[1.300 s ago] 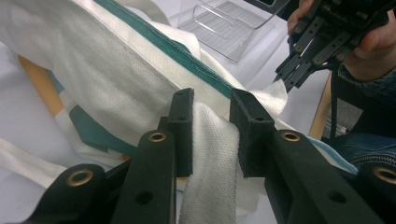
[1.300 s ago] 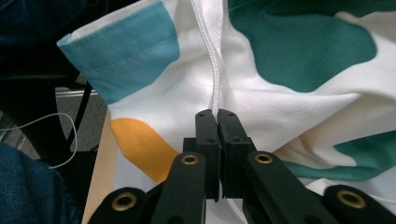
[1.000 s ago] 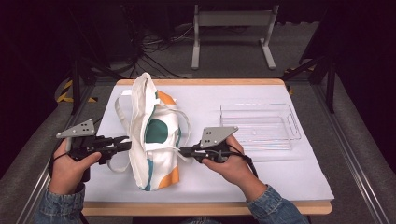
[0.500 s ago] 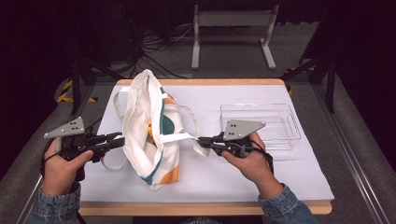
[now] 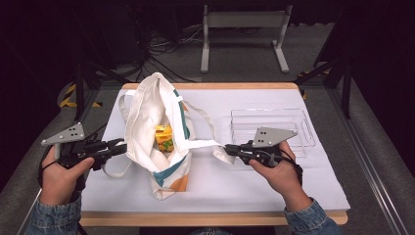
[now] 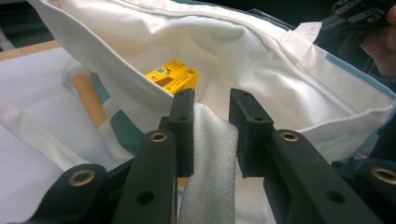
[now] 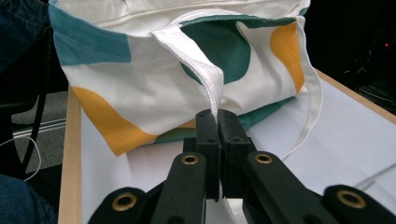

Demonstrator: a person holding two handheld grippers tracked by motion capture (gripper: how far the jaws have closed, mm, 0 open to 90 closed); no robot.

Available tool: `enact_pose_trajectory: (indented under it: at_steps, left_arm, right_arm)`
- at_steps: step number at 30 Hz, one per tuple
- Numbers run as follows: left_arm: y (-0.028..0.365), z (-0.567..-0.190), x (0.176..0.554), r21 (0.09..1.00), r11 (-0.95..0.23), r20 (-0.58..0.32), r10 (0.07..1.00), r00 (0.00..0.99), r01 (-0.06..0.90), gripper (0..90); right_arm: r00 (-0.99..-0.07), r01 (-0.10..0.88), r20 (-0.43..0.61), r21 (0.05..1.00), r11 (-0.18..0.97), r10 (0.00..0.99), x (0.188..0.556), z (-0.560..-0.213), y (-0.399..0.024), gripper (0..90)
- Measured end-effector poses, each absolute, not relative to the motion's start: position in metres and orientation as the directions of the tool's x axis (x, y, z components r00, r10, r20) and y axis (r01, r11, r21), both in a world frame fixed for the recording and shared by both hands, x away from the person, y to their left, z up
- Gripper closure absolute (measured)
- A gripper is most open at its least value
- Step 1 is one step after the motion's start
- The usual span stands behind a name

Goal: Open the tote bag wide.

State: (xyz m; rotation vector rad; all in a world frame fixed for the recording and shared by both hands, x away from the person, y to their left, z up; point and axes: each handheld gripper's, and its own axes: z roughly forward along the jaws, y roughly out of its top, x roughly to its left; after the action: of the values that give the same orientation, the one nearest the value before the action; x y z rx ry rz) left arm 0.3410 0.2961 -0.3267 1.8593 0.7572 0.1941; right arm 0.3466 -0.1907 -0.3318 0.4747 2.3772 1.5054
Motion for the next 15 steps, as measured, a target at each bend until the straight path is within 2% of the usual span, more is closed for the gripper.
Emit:
enact_pose_trajectory:
  at_steps: [15]
  left_arm:
    - [0.293,-0.330,0.343,0.864,-0.270,-0.202,0.588,0.783,0.426,72.4]
  right_arm:
    - [-0.876,0.215,-0.016,0.882,0.419,0.483,0.343,-0.354,-0.219,88.1]
